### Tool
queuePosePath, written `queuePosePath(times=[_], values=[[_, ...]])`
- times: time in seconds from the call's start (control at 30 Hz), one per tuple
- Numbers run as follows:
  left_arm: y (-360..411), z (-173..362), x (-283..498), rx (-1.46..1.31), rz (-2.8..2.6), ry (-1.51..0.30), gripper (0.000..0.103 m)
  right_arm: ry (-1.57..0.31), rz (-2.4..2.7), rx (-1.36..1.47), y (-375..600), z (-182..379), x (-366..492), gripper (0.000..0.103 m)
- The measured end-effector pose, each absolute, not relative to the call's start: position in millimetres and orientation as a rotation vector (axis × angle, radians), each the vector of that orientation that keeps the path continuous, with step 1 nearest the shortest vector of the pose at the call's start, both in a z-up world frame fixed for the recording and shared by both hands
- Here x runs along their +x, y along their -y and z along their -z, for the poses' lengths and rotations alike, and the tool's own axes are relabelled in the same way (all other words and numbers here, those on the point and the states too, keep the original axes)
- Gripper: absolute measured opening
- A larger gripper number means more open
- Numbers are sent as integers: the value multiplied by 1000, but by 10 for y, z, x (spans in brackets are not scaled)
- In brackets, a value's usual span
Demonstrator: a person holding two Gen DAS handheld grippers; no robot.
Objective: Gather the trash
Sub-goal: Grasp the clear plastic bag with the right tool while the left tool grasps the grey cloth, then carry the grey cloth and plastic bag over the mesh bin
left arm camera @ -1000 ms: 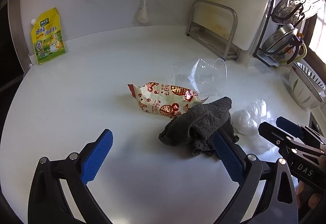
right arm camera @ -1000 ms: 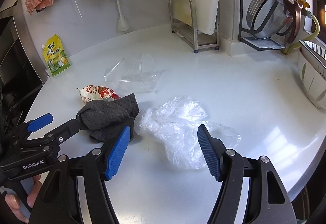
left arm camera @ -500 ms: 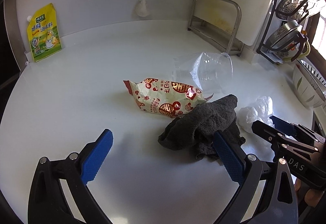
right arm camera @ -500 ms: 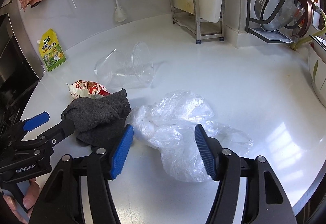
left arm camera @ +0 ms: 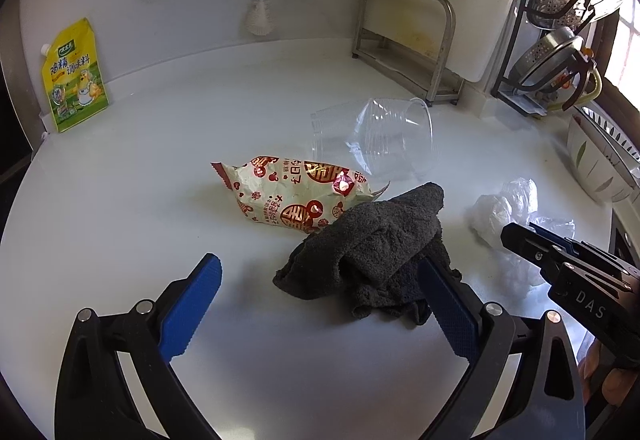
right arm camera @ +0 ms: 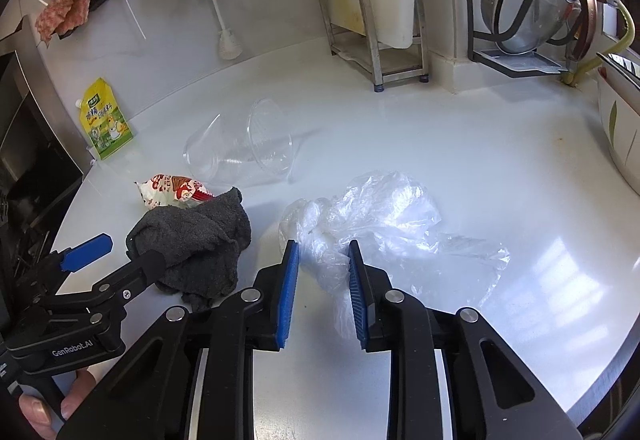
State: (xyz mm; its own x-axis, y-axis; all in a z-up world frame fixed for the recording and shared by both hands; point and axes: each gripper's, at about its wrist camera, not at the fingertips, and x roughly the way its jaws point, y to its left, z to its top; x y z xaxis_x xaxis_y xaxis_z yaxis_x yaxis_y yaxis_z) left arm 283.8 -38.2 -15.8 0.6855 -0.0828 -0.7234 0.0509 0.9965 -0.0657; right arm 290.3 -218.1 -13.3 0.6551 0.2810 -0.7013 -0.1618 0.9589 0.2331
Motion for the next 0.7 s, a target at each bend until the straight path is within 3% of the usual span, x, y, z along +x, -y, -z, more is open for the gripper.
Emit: queuePosePath(times=[0.07,0.2,0.37,0.5,0.7], values=[[441,171,2866,-20,66,-813,93,-815,-254,169,2220,130,2891,24],[526,198,2879,-3,83,-822,60,-814,-252,186,2267,134,2882,24],[582,198,2799,-2,117,-818,33,-805,-250,200,2312,118,2862,24],[555,181,2730,-3,115,-810,25,-793,-247,203,2319,92,2824,24],[396,70,2586,-27,92,-793,23,-766,-240,192,2306,35,2701,24]])
